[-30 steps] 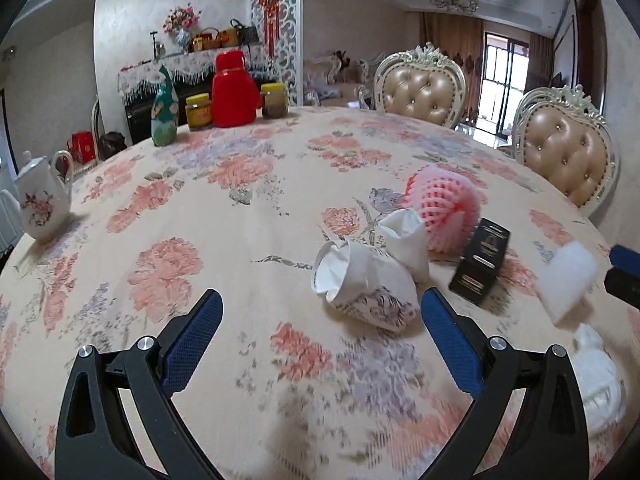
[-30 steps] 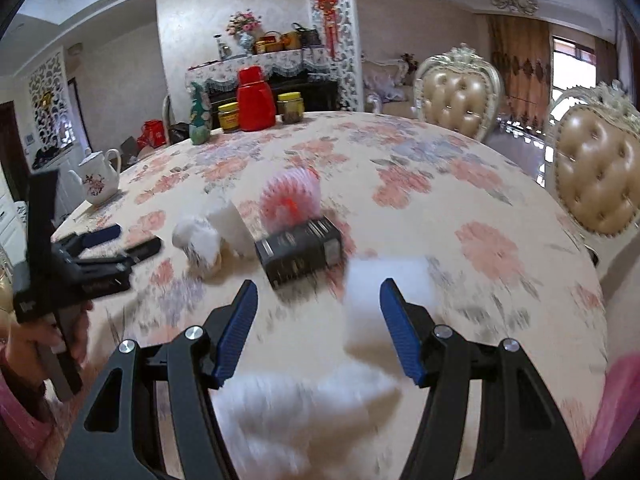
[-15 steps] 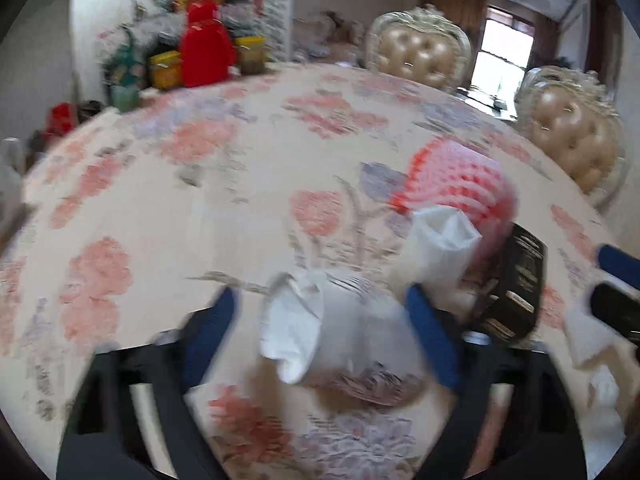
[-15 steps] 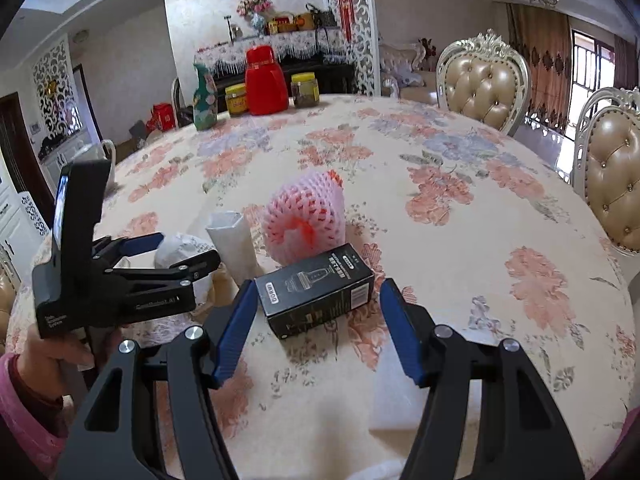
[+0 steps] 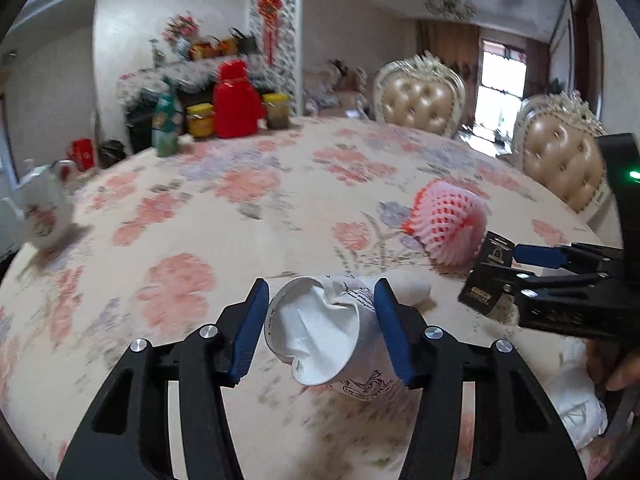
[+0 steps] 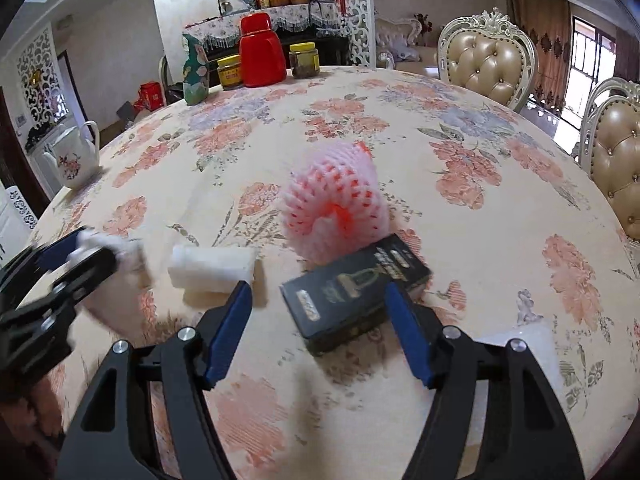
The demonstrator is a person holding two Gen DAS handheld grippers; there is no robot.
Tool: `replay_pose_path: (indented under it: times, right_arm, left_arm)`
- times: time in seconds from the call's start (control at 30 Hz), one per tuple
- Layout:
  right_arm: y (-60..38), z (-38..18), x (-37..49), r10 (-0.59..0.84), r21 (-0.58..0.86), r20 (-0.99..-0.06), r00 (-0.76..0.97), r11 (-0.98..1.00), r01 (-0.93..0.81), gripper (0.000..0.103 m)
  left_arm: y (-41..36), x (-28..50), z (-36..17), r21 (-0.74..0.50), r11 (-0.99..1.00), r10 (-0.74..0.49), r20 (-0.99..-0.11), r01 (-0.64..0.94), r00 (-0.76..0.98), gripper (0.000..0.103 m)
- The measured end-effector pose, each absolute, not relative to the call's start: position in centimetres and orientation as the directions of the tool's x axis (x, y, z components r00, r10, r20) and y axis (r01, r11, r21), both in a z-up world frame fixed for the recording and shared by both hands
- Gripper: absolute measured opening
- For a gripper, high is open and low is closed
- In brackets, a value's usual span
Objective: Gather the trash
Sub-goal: 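Grasp the black DORMI box with the right tool while the left tool grasps another paper cup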
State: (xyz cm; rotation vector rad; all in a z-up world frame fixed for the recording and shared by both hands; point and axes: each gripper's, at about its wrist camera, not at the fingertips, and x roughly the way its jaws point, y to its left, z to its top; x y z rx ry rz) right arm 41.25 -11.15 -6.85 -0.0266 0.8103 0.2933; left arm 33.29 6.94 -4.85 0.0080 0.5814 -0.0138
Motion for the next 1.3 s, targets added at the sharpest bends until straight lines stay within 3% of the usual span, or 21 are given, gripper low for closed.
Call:
replay_pose_path:
  times: [0.13,0.23,0.47,0.73,1.0,1.03,1.17,1.3]
  right_arm:
    - [-9.5,-6.5,40.4,0.229,0.071,-0.692,0.685,0.965,-0.251,0.067]
    - [-8.6,-7.0,40.9,0.177,0.038,-0.725,0.666,0.975,-0.219,0.067]
    - [-7.7,-7.2,41.1,0.086,-0.011,-0.74,0.667,0.99,-0.14,0.059]
    - [-9.1,-7.8,42.6,-0.016,-0.037,-0.751,0.66,0.999,-0.018,0.061]
    - [-10.2,-10.3,44.4,0.0,0.012,-0.8,0.6,1.0,0.015,0.062]
    - [-10.2,-10.2,44.3,0.009,0.025,-0.8,0.601,1.0,0.017,0.063]
    - [-10.0,-9.3,44.6,0.015,0.052,-0.791,0.612,0.998,0.042,0.082]
    - [-9.9,-8.8,46.1,-0.015,0.041,-0.793,0.609,0.996,0.078,0.085]
  left_arm:
    - [8.3,30.8,-4.5,0.0,1.0,0.025,-0.474,-0.028,0.88,0.052]
    - [10.4,30.9,-4.1,-0.051,0.997,0.027,-0.447,-0.056,0.894,0.051]
    - [12.5,30.8,-3.4,-0.127,0.99,-0.002,-0.441,-0.06,0.897,0.052]
    - [11.2,30.4,-3.1,-0.125,0.992,-0.061,-0.435,0.007,0.898,0.052]
    - [10.8,30.7,-3.6,-0.131,0.991,-0.085,-0.454,0.028,0.887,0.052]
    - [10.7,30.8,-3.7,-0.13,0.991,-0.086,-0.455,0.03,0.886,0.052]
    - [10.6,30.6,-3.7,-0.122,0.992,-0.083,-0.447,0.032,0.89,0.052]
    - [10.9,30.5,-3.5,-0.118,0.993,-0.071,-0.439,0.02,0.896,0.052]
